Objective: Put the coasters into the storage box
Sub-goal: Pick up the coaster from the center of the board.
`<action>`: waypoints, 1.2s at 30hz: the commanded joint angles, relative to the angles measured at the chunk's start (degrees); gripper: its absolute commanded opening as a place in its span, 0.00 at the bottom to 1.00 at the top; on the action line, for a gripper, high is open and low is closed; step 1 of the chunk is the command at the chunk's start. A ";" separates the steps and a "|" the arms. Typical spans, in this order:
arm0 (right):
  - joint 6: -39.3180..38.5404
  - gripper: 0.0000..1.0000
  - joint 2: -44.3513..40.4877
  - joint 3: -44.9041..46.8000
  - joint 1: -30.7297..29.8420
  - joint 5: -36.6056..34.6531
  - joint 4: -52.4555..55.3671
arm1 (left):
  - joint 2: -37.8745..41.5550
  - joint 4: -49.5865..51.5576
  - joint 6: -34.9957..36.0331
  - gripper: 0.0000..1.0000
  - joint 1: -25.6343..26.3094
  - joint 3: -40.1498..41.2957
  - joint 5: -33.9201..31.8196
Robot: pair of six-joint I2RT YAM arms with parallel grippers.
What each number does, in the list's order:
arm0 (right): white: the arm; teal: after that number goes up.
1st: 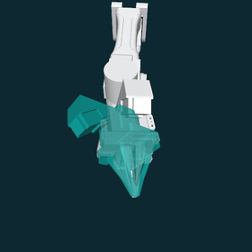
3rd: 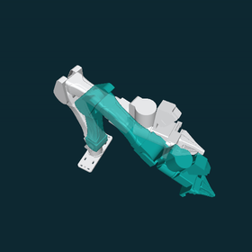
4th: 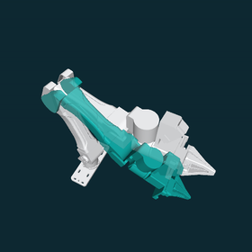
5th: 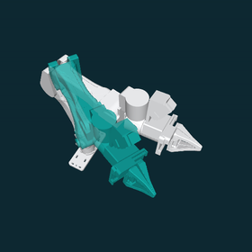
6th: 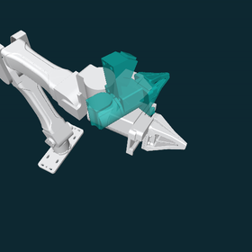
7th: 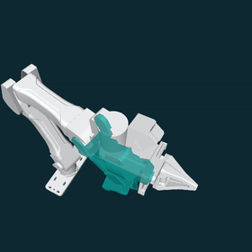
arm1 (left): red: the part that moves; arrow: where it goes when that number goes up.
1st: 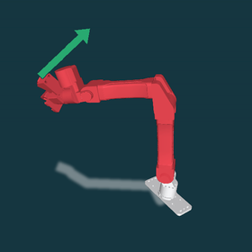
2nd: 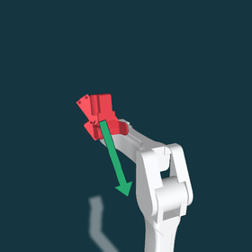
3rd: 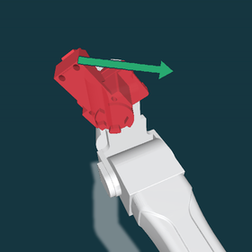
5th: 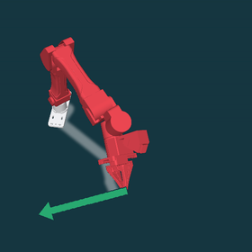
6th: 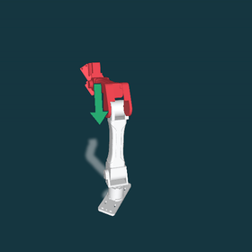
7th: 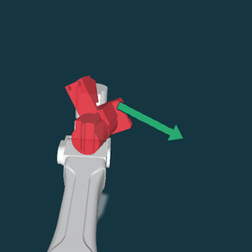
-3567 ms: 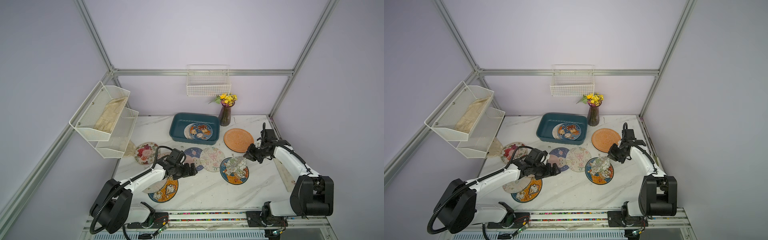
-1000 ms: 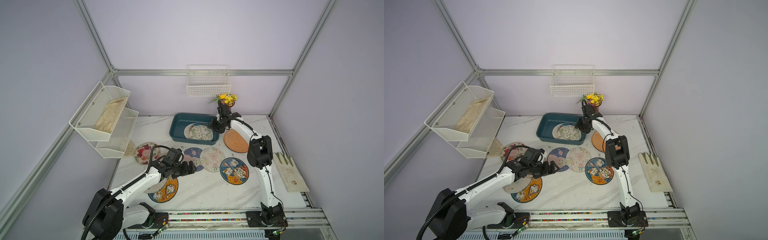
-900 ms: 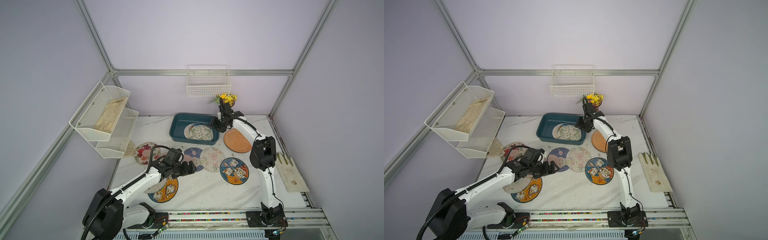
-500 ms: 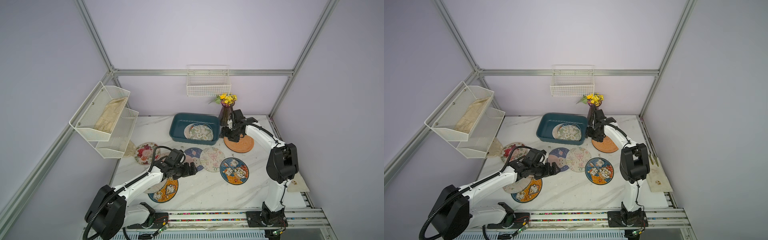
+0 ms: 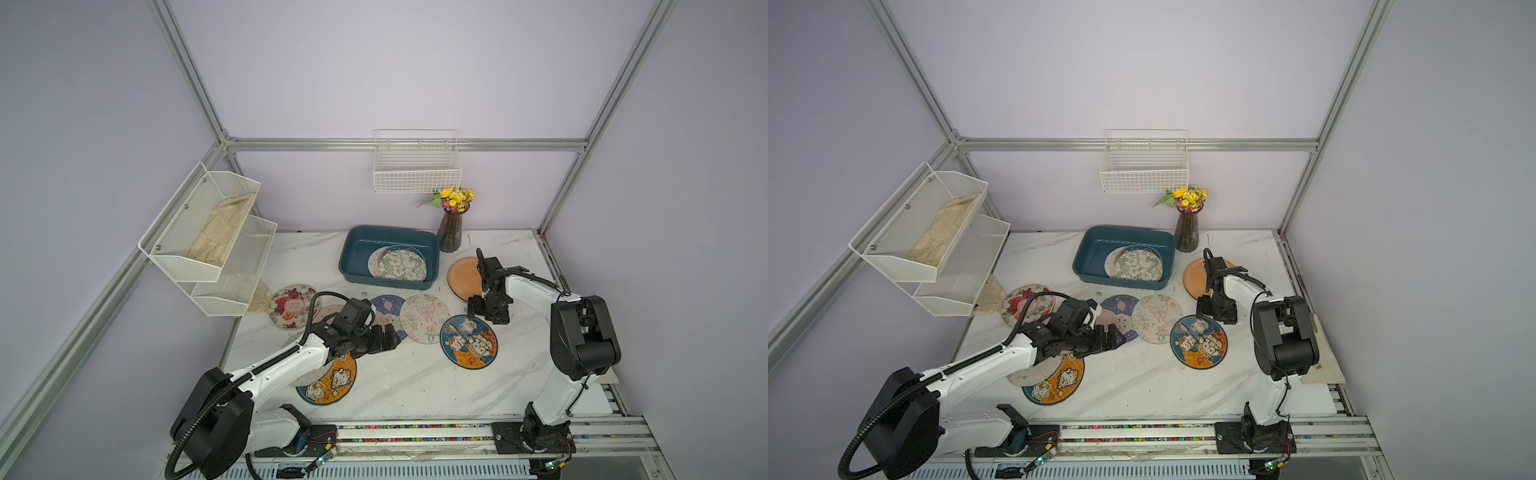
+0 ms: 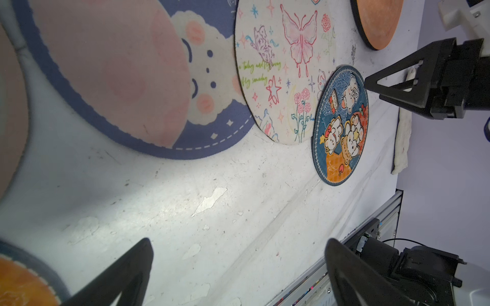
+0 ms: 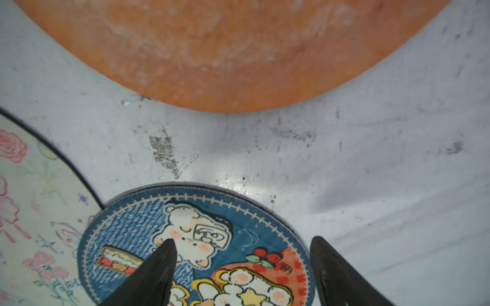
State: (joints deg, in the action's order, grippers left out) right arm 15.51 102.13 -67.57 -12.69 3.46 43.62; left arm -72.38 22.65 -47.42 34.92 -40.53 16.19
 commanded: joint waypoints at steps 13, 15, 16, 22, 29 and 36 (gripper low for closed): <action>-3.92 0.84 3.61 2.68 0.83 8.37 -7.05 | 0.61 -2.53 -0.88 1.00 0.82 2.66 -0.16; -3.69 0.85 3.06 3.47 0.89 9.78 -6.93 | 0.36 -2.53 -0.86 1.00 0.84 2.48 -0.03; -3.64 0.85 2.70 4.09 0.84 10.49 -6.75 | 0.31 -2.55 -0.75 1.00 0.85 2.39 -0.06; -3.90 0.85 -0.08 8.07 0.85 13.23 -5.30 | -0.28 -2.71 -0.53 1.00 0.86 2.08 0.19; -3.04 0.85 -2.85 11.29 0.54 15.14 -4.48 | -1.80 -3.45 -0.22 1.00 0.90 1.60 1.04; -0.98 0.85 -5.42 13.66 -2.13 16.31 -4.07 | -2.46 -3.75 -0.14 1.00 1.20 1.25 1.23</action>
State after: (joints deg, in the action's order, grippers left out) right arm 12.95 96.25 -56.80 -12.97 16.62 34.83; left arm -74.67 20.58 -47.46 35.77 -39.62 16.43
